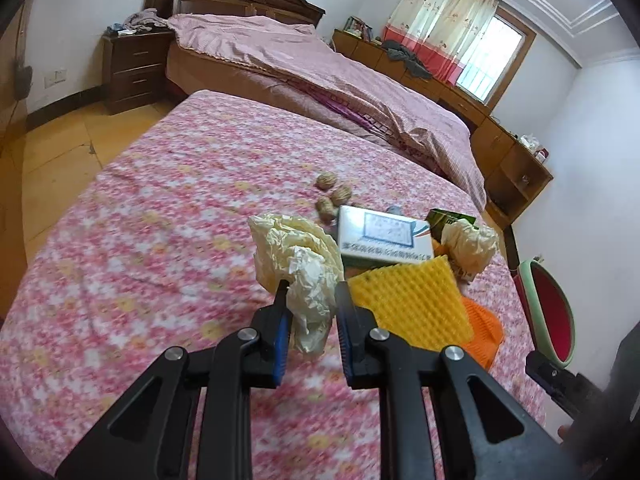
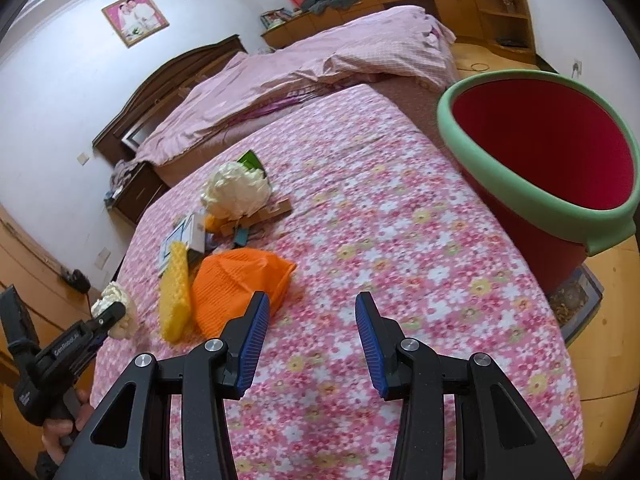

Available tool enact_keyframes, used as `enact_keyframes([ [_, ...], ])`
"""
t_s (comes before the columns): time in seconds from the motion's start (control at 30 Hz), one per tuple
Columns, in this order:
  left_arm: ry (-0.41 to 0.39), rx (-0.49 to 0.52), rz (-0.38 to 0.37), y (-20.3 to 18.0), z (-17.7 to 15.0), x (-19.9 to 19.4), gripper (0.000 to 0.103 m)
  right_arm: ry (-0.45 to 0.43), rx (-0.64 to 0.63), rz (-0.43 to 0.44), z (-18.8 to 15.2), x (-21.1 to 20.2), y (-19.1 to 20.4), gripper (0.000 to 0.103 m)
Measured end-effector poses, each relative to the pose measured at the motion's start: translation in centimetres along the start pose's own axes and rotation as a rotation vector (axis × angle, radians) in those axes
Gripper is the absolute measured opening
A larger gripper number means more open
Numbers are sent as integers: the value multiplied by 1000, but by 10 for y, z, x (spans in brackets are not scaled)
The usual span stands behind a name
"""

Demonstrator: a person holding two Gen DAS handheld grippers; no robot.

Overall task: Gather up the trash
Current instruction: 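Grasp the crumpled white plastic with the left tool while the right tool grasps the orange mesh bag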

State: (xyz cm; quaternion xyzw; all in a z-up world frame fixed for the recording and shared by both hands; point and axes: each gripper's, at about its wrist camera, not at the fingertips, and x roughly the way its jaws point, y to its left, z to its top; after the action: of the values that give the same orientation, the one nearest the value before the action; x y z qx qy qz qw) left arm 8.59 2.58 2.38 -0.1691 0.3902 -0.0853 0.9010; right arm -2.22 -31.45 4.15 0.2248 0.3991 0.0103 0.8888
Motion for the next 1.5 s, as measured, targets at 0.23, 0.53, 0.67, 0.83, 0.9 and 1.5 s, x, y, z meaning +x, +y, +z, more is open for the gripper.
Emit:
enact_keyframes([
  [0.23,8,-5,23,16,-10,-10,20,56,-51,30,-3,21,24,48],
  [0.53,42,-21,21,25,-14,-1,20,106,-60,37,-10,50,40,50],
  [0.67,50,-18,20,26,-14,3,20,91,-88,67,-11,57,48,51],
  [0.83,48,-7,15,26,-18,1,20,72,-84,87,-13,58,45,36],
  [0.9,48,-5,12,23,-21,-2,20,76,-71,69,-16,56,41,17],
  [1.5,7,100,-63,-24,-27,-37,20,-120,-39,87,-22,-30,23,1],
])
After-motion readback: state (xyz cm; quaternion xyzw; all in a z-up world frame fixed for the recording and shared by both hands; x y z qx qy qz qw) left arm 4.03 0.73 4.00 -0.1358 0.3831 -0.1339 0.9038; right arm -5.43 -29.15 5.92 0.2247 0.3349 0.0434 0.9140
